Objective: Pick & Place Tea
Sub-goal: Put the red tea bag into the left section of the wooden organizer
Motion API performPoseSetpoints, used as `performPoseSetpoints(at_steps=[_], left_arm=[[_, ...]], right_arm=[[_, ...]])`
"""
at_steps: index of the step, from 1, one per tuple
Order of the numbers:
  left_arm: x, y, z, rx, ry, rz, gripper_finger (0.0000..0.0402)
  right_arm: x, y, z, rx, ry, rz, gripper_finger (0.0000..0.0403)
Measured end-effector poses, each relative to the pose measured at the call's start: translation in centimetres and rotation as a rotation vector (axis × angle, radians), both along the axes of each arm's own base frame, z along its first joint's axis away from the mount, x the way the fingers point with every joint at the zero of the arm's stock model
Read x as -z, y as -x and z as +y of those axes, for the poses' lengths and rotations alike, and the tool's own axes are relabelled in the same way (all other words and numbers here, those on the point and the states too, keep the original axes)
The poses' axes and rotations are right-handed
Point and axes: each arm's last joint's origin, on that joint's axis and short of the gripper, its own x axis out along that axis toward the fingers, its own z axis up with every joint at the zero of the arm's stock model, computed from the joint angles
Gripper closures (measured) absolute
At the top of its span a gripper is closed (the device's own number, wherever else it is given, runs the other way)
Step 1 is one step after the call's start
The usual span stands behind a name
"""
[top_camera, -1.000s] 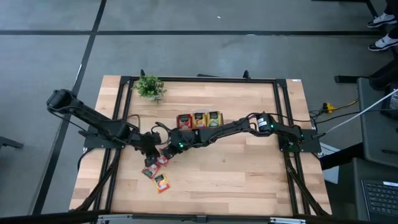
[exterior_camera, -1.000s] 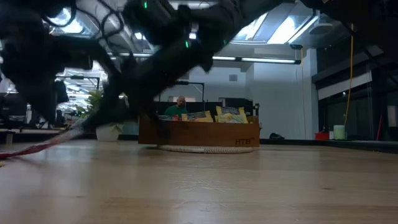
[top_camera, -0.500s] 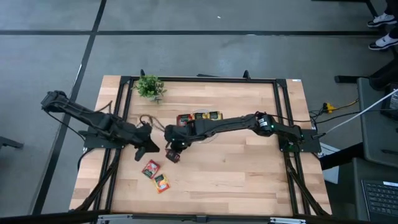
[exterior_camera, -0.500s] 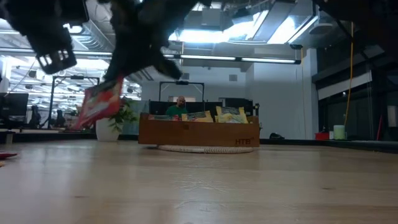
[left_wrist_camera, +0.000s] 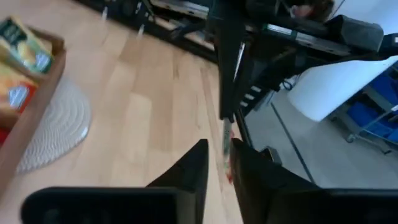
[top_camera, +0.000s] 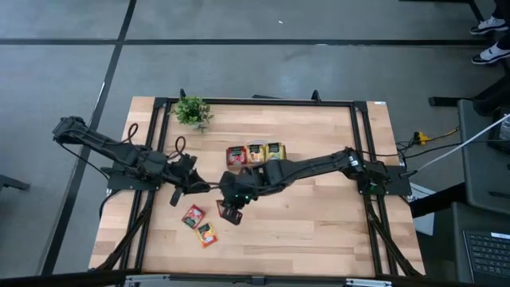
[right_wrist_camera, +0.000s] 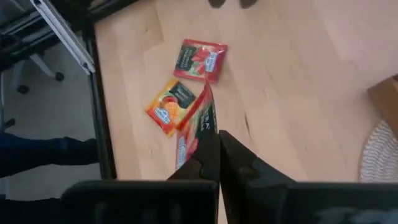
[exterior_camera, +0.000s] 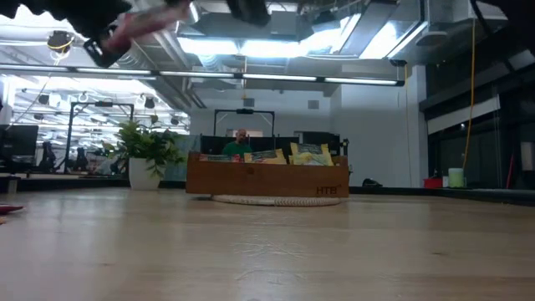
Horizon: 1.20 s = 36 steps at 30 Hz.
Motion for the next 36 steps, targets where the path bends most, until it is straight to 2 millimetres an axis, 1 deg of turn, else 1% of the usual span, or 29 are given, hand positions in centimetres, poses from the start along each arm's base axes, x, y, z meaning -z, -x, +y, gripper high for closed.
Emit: performPoseSetpoints(at_steps=[3, 6, 12, 15, 19, 25, 29, 32, 36], left_arm=[[-0.2, -0.4, -0.1, 0.007, -0.013, -0.039, 0.0311], [0.0, -0.8, -0.4, 0.031, -0.007, -0.026, 0.0271], [0.6, -1.9, -1.2, 0.150, 0.055, -0.001, 0.0195], [0.8, -2.4, -1.4, 0.157, 0.060, -0.002, 0.0170], [1.0, -3.0, -1.6, 0.152, 0.072, 0.010, 0.0158], [0.6, -3.8, -1.9, 0.149, 0.069, 0.020, 0.0168], [0.5, -4.1, -2.0, 0.151, 0.064, 0.023, 0.0199], [0.5, -4.0, -2.0, 0.150, 0.066, 0.031, 0.0243], [0.5, -4.0, -2.0, 0.154, 0.061, 0.029, 0.0336]], right_arm=[[-0.7, 0.4, 0.6, 0.017, -0.009, -0.020, 0.0403], [-1.4, 0.7, 1.1, 0.028, -0.015, -0.051, 0.0403], [-1.7, 0.6, 1.3, 0.051, -0.012, -0.088, 0.0403], [-1.8, 0.5, 1.3, 0.054, -0.012, -0.099, 0.0403], [-1.9, 0.4, 1.3, 0.075, -0.003, -0.112, 0.0403], [-1.9, 0.4, 1.3, 0.076, -0.007, -0.119, 0.0403], [-1.9, 0.4, 1.3, 0.082, -0.013, -0.118, 0.0403], [-1.9, 0.4, 1.3, 0.082, -0.013, -0.117, 0.0403], [-1.9, 0.4, 1.3, 0.081, -0.013, -0.117, 0.0397]])
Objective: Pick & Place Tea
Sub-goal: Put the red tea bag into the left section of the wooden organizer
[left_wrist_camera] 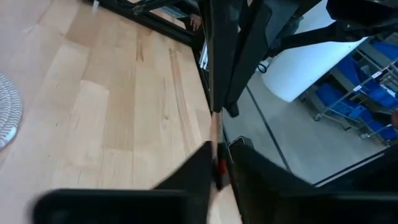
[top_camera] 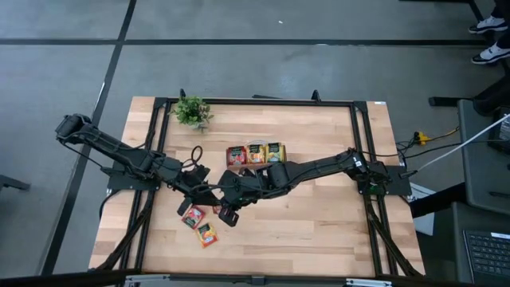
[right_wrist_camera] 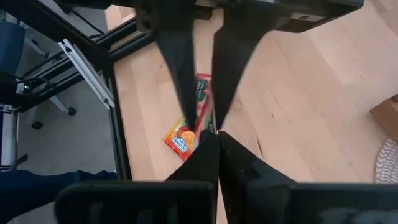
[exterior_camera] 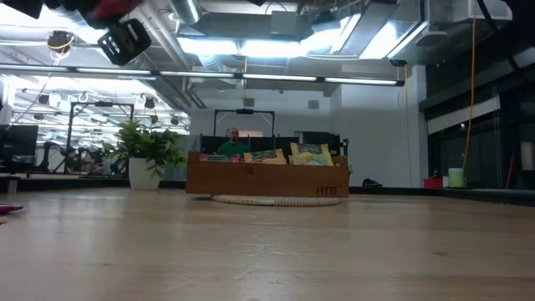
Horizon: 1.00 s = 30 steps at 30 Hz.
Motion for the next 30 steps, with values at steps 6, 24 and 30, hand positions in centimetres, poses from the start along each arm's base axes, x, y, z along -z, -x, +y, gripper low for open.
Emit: performPoseSetpoints(at_steps=[6, 24, 30], left_arm=[[0.0, 0.0, 0.0, -0.010, -0.020, -0.008, 0.0398], [0.8, -1.0, 5.3, -0.313, -0.235, 0.031, 0.0400], [1.1, -1.1, 8.8, -0.400, -0.304, 0.061, 0.0400]], right_arm=[[0.0, 0.0, 0.1, -0.018, 0.015, -0.001, 0.0354], [-9.8, 6.4, -1.1, 0.012, -0.031, -0.196, 0.0256], [-9.1, 6.3, -0.4, 0.009, 0.017, -0.178, 0.0263]])
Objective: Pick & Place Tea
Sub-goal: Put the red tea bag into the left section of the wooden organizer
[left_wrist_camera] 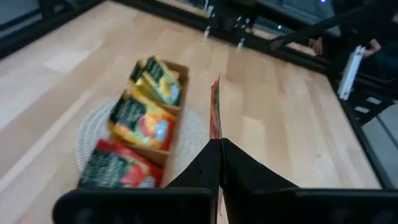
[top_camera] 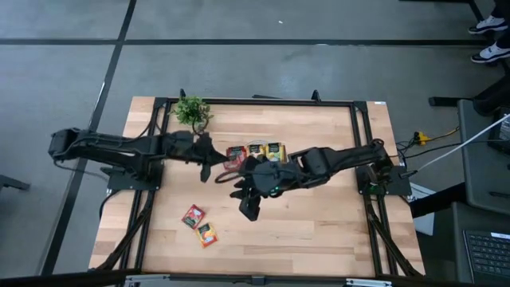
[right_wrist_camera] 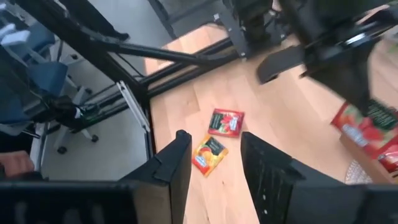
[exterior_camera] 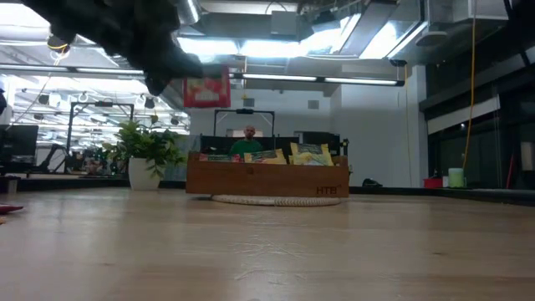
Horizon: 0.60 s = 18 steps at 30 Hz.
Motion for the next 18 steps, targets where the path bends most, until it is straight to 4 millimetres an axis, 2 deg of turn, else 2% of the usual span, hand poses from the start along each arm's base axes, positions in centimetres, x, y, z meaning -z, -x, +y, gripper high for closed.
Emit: performPoseSetpoints(at_steps=[7, 18], left_arm=[[1.7, -0.7, 2.8, 0.019, 0.024, 0.081, 0.0399], [3.4, -2.1, 4.7, 0.035, 0.009, 0.093, 0.0400]], right_arm=[[0.4, 0.0, 0.5, 0.017, 0.028, 0.007, 0.0263], [0.4, 0.4, 1.5, 0.023, 0.046, 0.000, 0.0263]])
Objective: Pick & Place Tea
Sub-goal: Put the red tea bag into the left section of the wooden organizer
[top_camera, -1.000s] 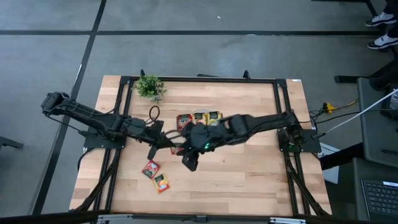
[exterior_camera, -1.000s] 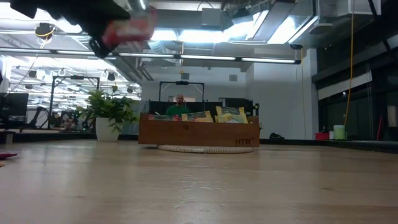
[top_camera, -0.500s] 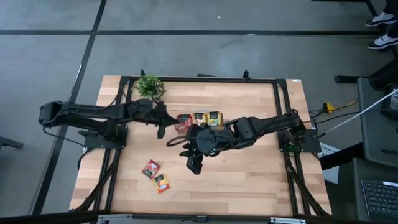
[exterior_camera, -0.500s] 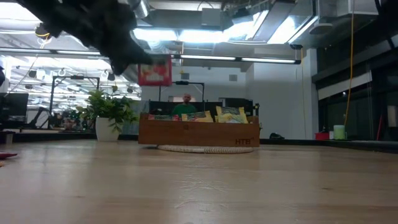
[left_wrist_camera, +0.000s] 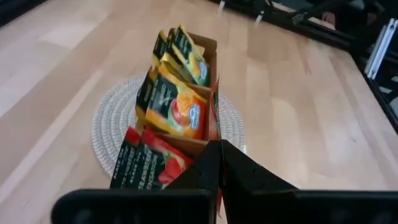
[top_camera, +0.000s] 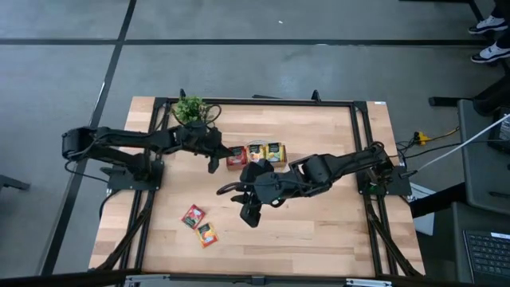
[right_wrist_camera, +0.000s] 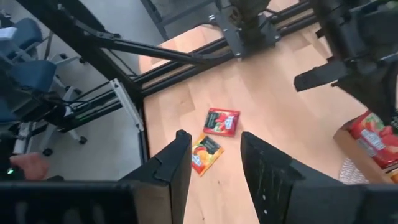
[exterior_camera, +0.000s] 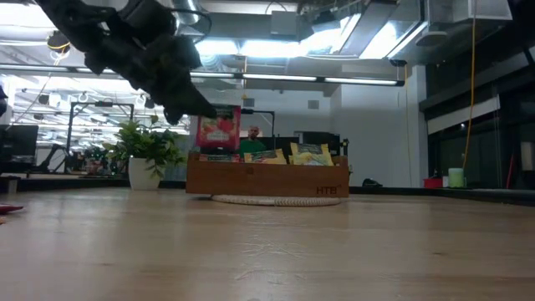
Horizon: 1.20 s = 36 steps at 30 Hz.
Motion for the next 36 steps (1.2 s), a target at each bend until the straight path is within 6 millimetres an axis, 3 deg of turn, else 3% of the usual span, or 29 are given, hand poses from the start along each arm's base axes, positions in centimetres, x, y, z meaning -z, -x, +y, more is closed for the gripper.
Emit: performPoseSetpoints(at_steps=[17, 21, 30, 36], left_arm=[[2.0, -0.6, 1.7, -0.020, -0.032, 0.064, 0.0397], [2.0, -0.6, 1.7, -0.021, -0.033, 0.063, 0.0370], [1.9, -0.5, 1.7, -0.044, 0.029, 0.056, 0.0270], [0.0, -0.1, 0.4, 0.060, 0.196, -0.037, 0.0244]], right_arm=[[0.0, 0.1, 0.1, 0.038, 0.008, -0.009, 0.0263], [0.0, 0.1, 0.2, 0.037, 0.007, -0.009, 0.0263], [0.0, 0.1, 0.2, 0.037, 0.008, -0.007, 0.0263], [0.4, -0.2, 0.4, 0.033, 0.013, 0.005, 0.0263]])
